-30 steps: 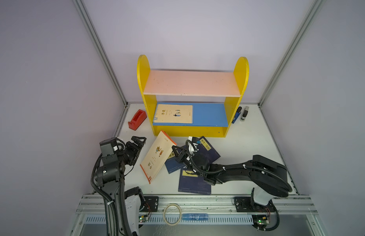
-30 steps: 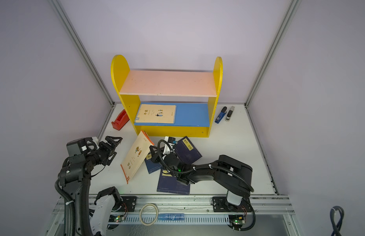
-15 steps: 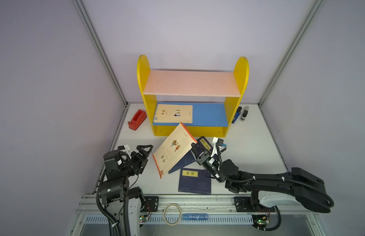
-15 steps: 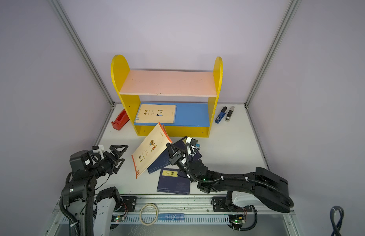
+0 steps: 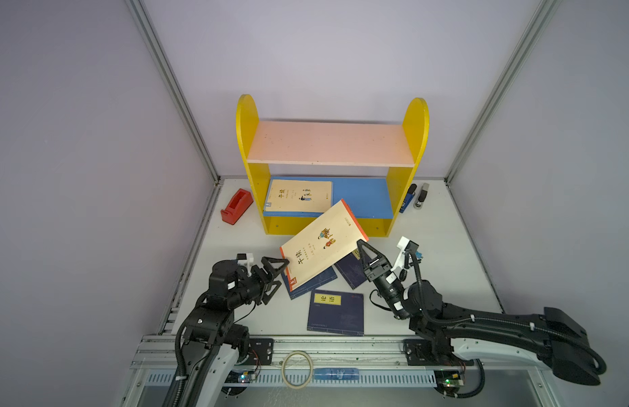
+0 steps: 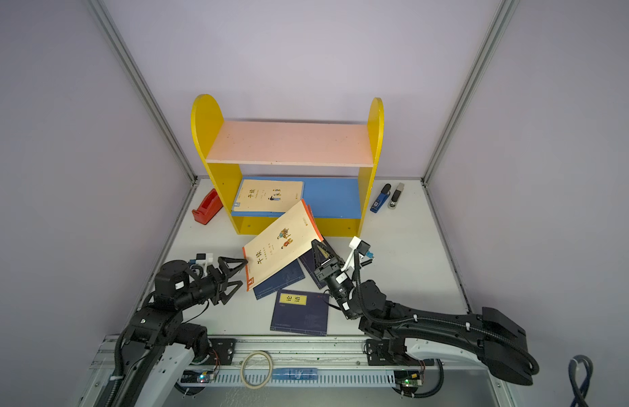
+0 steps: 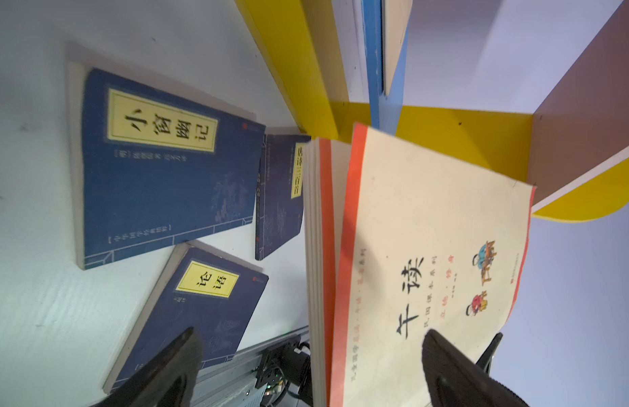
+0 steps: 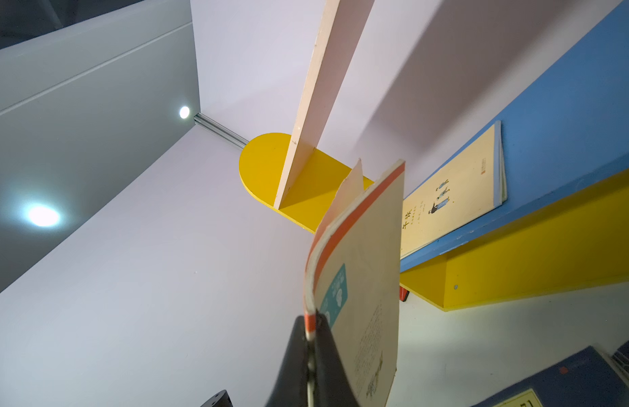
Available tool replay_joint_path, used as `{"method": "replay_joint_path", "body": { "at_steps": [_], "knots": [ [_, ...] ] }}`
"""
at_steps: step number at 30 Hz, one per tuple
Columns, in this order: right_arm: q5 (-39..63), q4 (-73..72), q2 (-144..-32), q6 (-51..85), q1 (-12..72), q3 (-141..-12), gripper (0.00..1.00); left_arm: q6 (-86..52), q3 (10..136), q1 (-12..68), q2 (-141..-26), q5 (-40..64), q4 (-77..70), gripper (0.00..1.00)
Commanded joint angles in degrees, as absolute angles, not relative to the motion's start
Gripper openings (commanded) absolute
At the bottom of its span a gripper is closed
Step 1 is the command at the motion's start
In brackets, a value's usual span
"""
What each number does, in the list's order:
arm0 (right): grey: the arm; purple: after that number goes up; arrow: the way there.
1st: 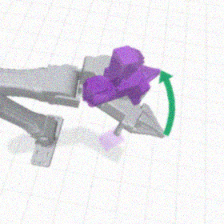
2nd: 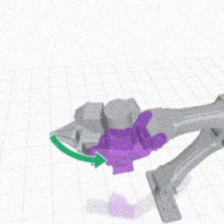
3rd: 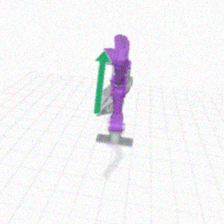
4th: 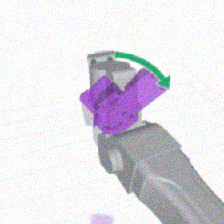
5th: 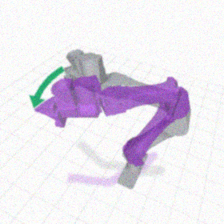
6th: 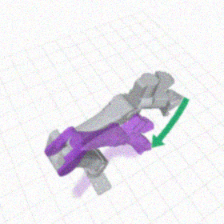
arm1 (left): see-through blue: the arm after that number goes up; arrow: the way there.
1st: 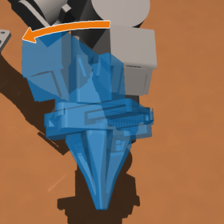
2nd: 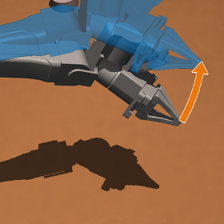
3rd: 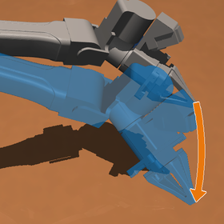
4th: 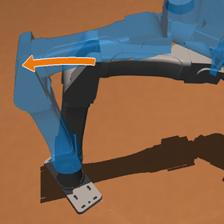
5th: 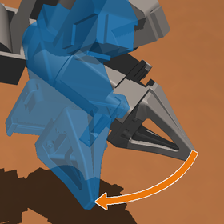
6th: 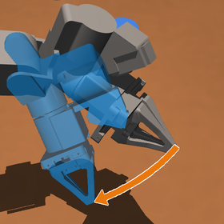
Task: Stacking books/files
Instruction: Place the book on the bookshelf.
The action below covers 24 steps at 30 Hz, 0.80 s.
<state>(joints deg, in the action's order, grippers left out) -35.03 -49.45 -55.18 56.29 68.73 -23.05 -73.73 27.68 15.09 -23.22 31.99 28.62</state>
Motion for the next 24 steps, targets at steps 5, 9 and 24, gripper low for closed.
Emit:
{"method": "replay_joint_path", "body": {
  "at_steps": [5,9,24],
  "knots": [
    [-34.72,-52.11,-53.77,57.91,68.74,-21.12,0.0,-73.3,29.62,28.41,-33.04,17.46,12.23,1.0],
    [-34.96,-52.07,-51.91,59.36,68.72,-19.37,0.0,-74.64,28.62,29.23,-38.0,18.36,4.53,1.0],
    [-35.74,-50.65,-51.81,63.27,68.85,-17.57,0.0,-74.28,28.12,29.11,-31.3,14.02,6.1,0.25]
  ]
}}
